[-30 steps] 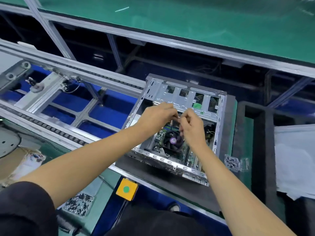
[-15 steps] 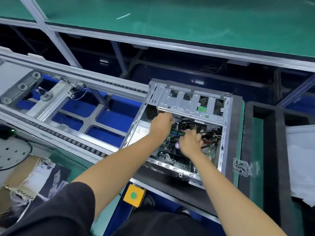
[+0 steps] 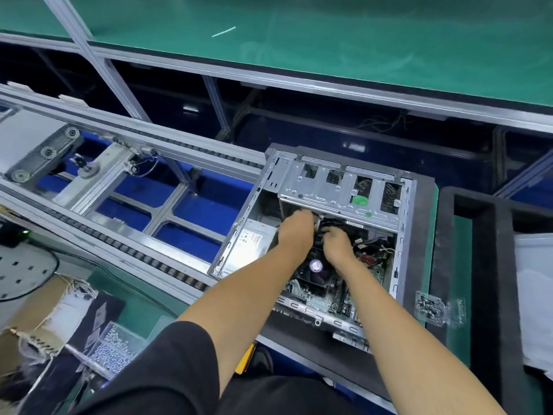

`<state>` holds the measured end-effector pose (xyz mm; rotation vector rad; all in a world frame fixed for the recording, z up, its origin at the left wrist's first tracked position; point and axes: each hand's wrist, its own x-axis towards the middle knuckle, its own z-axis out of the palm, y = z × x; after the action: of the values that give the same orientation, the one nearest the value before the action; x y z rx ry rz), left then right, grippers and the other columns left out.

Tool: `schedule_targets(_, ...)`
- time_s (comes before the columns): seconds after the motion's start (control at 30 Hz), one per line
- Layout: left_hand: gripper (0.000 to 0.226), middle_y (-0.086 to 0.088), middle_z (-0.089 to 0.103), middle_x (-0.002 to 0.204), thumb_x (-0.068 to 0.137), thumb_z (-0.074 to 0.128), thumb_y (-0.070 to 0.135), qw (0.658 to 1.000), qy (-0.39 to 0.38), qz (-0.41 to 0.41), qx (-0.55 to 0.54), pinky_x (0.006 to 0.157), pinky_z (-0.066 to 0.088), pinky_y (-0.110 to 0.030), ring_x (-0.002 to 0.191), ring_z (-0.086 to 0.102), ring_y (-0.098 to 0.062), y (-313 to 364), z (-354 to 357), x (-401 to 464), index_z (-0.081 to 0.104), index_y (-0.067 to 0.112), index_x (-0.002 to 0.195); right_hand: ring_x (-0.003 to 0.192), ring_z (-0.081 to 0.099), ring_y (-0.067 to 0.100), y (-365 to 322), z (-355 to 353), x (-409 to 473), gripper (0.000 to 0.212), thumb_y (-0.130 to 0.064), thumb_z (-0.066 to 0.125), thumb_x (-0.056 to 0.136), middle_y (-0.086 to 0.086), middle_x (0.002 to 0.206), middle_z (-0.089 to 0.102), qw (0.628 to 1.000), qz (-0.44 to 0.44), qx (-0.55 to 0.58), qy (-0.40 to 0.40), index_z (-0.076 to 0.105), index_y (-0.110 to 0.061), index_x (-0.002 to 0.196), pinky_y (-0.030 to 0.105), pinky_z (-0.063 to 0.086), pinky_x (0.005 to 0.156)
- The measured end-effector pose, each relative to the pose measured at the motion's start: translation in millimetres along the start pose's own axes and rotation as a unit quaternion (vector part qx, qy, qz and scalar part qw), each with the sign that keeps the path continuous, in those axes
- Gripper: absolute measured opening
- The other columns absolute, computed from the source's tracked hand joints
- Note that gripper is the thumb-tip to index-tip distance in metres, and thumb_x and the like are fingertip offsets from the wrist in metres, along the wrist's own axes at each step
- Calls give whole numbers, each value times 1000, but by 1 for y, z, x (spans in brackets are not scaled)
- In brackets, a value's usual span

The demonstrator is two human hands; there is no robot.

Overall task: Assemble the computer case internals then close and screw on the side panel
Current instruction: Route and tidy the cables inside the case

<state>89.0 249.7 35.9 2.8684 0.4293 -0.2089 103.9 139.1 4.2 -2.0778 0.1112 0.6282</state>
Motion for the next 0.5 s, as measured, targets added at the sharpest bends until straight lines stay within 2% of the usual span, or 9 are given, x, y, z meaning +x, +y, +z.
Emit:
schedule_targets(0.03,18,-20,68,113,93,57,-3,997,-2,-45,-64,81,55,-44,103,69,-37,1,2,3,60,-1,110,66,46,20,-1,-1,0,30,-3,36,100,6,77,56,999,22,40,17,65,-9,92,29,31,52)
schedule_targets(0.07,16,-22,68,113,94,56,-1,989,-1,-85,-121,82,55,-43,105,68,-38,1,3,7,61,-3,109,64,44,19,-2,-3,0,31,-2,36,100,7,75,57,996,37,75,27,61,-10,83,27,30,50)
schedule_targets(0.1,15,-23,68,113,96,55,0,979,-1,-114,-168,81,54,-42,106,67,-39,0,3,12,62,-6,109,67,48,21,0,-4,-1,32,-1,35,100,12,81,63,993,46,103,29,63,-8,85,25,34,52)
schedule_targets(0.17,16,-25,68,109,98,51,0,958,-4,-150,-246,74,48,-38,103,66,-39,-4,3,22,62,-9,104,84,62,36,5,-6,-4,37,1,34,99,23,107,72,985,56,158,30,71,-5,103,32,50,74)
schedule_targets(0.2,16,-26,66,103,98,48,-2,948,0,-163,-275,71,45,-35,97,65,-38,-5,2,26,62,-9,100,98,64,45,6,-6,-6,39,2,35,97,22,112,72,982,62,178,27,72,-6,106,45,54,89)
schedule_targets(0.23,16,-24,63,95,98,45,-5,939,7,-173,-296,69,42,-33,90,62,-34,-6,2,29,60,-8,96,106,63,46,7,-5,-8,39,4,36,95,18,111,75,978,64,196,23,72,-8,103,52,50,100)
schedule_targets(0.3,15,-18,55,85,97,43,-8,927,21,-193,-321,66,40,-31,81,56,-28,-7,3,32,57,-5,92,108,66,33,9,-2,-8,38,9,38,91,4,103,78,970,66,234,23,70,-12,89,50,45,108)
schedule_targets(0.37,15,-13,53,78,96,45,-7,926,26,-197,-320,66,40,-32,79,55,-27,-7,6,33,54,-1,86,102,67,24,11,1,-8,41,12,38,88,-1,96,78,960,72,268,39,69,-14,81,42,46,106)
schedule_targets(0.5,14,-9,51,79,98,48,4,946,3,-196,-260,64,38,-34,75,50,-28,-6,9,30,54,6,85,76,64,18,13,2,-8,37,16,36,85,10,90,75,934,84,340,71,64,-8,77,35,53,87)
